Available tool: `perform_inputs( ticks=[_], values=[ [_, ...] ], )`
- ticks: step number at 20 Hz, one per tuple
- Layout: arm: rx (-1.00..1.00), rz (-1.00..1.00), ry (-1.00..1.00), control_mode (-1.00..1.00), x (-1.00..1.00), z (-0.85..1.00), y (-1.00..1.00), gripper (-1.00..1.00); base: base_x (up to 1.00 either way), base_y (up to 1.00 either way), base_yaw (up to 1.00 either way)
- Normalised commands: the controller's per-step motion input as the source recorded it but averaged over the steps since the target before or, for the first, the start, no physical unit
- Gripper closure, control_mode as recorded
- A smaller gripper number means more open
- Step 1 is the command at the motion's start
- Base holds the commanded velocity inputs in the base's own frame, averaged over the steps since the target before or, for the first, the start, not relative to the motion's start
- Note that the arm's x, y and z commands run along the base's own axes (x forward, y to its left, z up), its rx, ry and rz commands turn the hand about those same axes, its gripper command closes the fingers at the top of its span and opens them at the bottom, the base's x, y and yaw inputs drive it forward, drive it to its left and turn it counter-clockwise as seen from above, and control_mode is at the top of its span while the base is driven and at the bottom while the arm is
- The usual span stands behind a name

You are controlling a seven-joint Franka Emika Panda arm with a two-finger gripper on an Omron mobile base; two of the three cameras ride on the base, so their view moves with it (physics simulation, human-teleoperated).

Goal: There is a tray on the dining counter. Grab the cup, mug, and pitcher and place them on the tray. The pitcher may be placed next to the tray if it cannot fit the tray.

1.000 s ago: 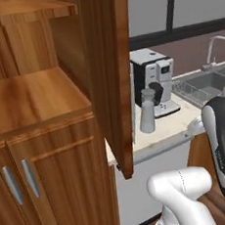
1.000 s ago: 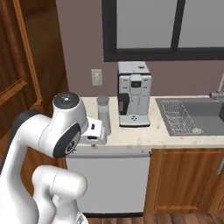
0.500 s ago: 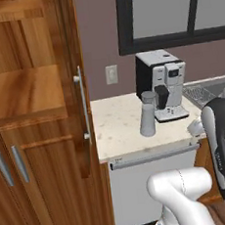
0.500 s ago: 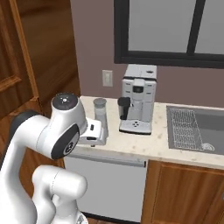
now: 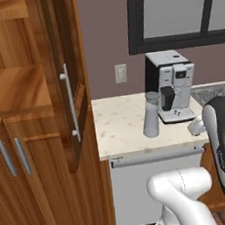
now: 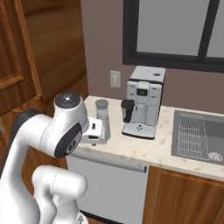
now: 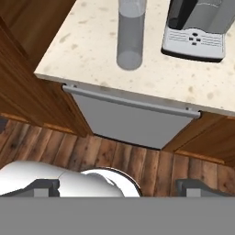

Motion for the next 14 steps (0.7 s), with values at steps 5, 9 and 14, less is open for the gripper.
perform_inputs(
  ticks=[5, 9, 14],
  values=[
    [0.0, 0.06, 0.02, -1.0, 0.22, 0.0, 0.21, -1.0, 0.0, 0.0, 0.0],
    [0.0, 0.0, 0.0, -1.0, 0.66, 0.01, 0.02, -1.0, 0.0, 0.0, 0.0],
    [0.0, 0.03, 0.0, -1.0, 0.55, 0.0, 0.01, -1.0, 0.0, 0.0, 0.0]
  ],
)
